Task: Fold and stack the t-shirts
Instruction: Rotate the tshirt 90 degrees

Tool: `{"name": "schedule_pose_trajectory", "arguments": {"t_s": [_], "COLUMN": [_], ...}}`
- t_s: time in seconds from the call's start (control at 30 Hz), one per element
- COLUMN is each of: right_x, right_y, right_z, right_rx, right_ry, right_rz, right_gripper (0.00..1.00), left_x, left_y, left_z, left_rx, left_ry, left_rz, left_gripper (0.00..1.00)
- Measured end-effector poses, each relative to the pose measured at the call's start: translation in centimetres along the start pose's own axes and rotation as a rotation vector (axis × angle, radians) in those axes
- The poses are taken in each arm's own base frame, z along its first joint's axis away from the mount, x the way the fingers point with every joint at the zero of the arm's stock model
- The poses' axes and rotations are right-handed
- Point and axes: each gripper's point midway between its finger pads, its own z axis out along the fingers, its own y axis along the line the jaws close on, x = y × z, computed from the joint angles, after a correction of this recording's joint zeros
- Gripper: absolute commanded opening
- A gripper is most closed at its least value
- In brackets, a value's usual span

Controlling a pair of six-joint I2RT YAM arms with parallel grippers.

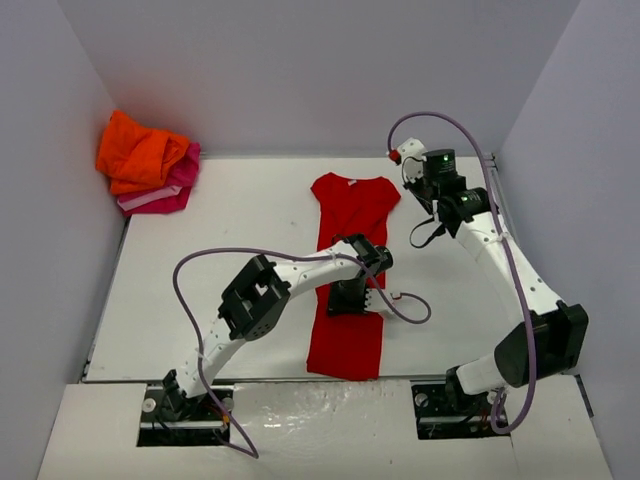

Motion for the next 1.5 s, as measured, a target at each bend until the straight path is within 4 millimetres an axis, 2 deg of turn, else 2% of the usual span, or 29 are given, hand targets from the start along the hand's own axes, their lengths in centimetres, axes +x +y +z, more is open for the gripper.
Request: {"name": "schedule_pose_trajectory", "arguments": {"t_s": [0.13, 0.27, 0.33, 0.4, 0.5, 0.67, 0.8, 0.9, 0.97, 1.27, 1.5], "right_x": [0.7, 0.7, 0.5, 0.5, 1.1, 1.6, 1.2, 1.2, 1.8, 1.3, 1.3], "right_y": [2.7, 5.4, 6.9, 8.7, 12.3, 19.1, 22.5, 23.2, 23.3, 21.4, 19.3], "right_z": [2.6, 4.3, 5.4, 6.6, 8.2, 8.7, 9.9, 12.0, 13.3, 15.9, 17.4], "right_rx": [-0.115, -0.243, -0.306, -0.378, -0.476, -0.619, -0.675, -0.669, -0.659, -0.581, -0.52], "right_ry": [0.049, 0.067, 0.077, 0.096, 0.153, 0.224, 0.255, 0.274, 0.305, 0.319, 0.311], "right_rz": [-0.014, -0.015, -0.016, -0.024, -0.061, -0.172, -0.225, -0.229, -0.234, -0.226, -0.214], "right_gripper": [0.0, 0.0, 0.0, 0.0, 0.0, 0.0, 0.0, 0.0, 0.0, 0.0, 0.03], "left_x": [0.1, 1.2, 1.9, 2.4, 3.1, 3.6, 3.5, 3.3, 3.2, 2.5, 0.9], "left_y": [0.0, -2.0, -3.2, -4.1, -4.9, -5.5, -5.6, -5.7, -5.8, -5.6, -4.8], "left_z": [-3.5, -7.4, -8.6, -8.9, -8.4, -7.5, -7.5, -7.4, -7.3, -5.1, -4.3], "left_rx": [-0.072, -0.103, -0.103, -0.091, -0.062, -0.031, -0.023, -0.015, -0.009, 0.053, 0.05], "left_ry": [-0.062, -0.103, -0.113, -0.113, -0.093, -0.072, -0.078, -0.09, -0.094, -0.08, -0.099], "left_rz": [0.007, 0.017, 0.021, 0.024, 0.022, 0.017, 0.017, 0.018, 0.018, 0.009, 0.019], "left_gripper": [0.16, 0.16, 0.17, 0.17, 0.16, 0.16, 0.16, 0.16, 0.16, 0.16, 0.17]}}
